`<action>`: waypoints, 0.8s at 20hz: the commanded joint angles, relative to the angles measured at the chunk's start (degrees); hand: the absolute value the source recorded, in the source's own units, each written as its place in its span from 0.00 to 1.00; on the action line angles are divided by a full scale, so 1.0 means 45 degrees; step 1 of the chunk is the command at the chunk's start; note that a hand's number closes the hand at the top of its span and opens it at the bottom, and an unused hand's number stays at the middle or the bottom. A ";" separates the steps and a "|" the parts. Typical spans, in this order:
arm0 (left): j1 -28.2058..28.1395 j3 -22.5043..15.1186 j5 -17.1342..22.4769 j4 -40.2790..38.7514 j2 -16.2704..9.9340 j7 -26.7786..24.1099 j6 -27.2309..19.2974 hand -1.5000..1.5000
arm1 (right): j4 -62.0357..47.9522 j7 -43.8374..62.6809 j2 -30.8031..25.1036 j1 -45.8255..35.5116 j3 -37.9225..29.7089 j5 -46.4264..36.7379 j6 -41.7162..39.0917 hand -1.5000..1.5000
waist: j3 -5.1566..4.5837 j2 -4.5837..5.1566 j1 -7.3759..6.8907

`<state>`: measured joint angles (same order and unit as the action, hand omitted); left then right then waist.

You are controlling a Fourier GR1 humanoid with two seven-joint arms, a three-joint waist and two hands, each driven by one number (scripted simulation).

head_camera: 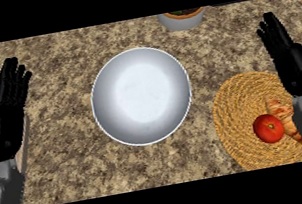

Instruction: Pick the tomato from the placemat and place it in the bowl

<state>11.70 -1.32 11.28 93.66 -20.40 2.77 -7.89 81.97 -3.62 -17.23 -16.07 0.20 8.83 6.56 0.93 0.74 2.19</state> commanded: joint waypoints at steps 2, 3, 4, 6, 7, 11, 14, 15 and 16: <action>0.0083 0.0195 -0.0333 -0.0167 -0.0080 -0.0190 -0.0216 0.50 | 0.1188 -0.0320 0.0848 0.0434 0.1974 0.0896 -0.2499 0.00 | -0.0200 -0.0201 -0.0480; -0.0083 0.0384 -0.0240 -0.0278 0.0028 -0.0269 -0.0391 0.50 | 0.1790 -0.0273 0.0759 0.0525 0.2609 0.1552 -0.3900 0.00 | -0.0203 -0.0265 -0.0488; 0.0079 0.0477 -0.0273 -0.0177 -0.0154 -0.0282 -0.0345 0.50 | 0.1936 -0.0234 0.1307 0.0228 0.3583 0.1747 -0.4564 0.00 | -0.0195 -0.0267 -0.0863; 0.0415 0.0834 -0.0212 -0.0414 -0.0297 -0.0353 -0.0432 0.50 | 0.2631 -0.0350 0.1891 -0.0046 0.5308 0.2410 -0.6360 0.00 | -0.0191 -0.0250 -0.1257; -0.0169 0.0883 -0.0054 -0.0551 -0.0272 -0.0107 -0.0402 0.50 | 0.3419 -0.1563 -0.1780 -0.1225 0.3837 -0.2365 -0.4467 0.00 | -0.0402 -0.0834 -0.0502; -0.0696 0.1678 0.0259 -0.0830 -0.0302 -0.0754 -0.0365 0.50 | 0.6099 -0.4904 -0.0828 0.4887 0.4770 -0.2540 -0.3340 0.00 | -0.0196 -0.0357 0.0261; -0.0323 0.1977 0.0480 -0.1028 -0.0546 -0.0744 -0.0001 0.50 | 0.7022 -0.6656 -0.1954 0.6495 0.4785 -0.3435 -0.3624 0.00 | -0.0198 -0.0247 -0.0080; -0.0666 0.2329 0.0857 -0.0765 -0.0945 -0.0525 0.0356 0.50 | 0.7489 -0.7394 -0.2727 0.7442 0.4445 -0.3539 -0.3757 0.00 | -0.0193 -0.0307 0.0028; -0.0545 0.1826 0.0500 -0.0230 -0.0507 -0.0189 -0.0124 0.50 | 0.8243 -0.7169 -0.3176 0.7809 0.4233 -0.3641 -0.3841 0.00 | -0.0197 -0.0289 -0.0061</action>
<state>9.60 6.85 13.38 90.38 -22.82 0.45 -8.20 111.43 -28.87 -25.33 9.17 20.02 -3.57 -10.06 0.01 -0.66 2.09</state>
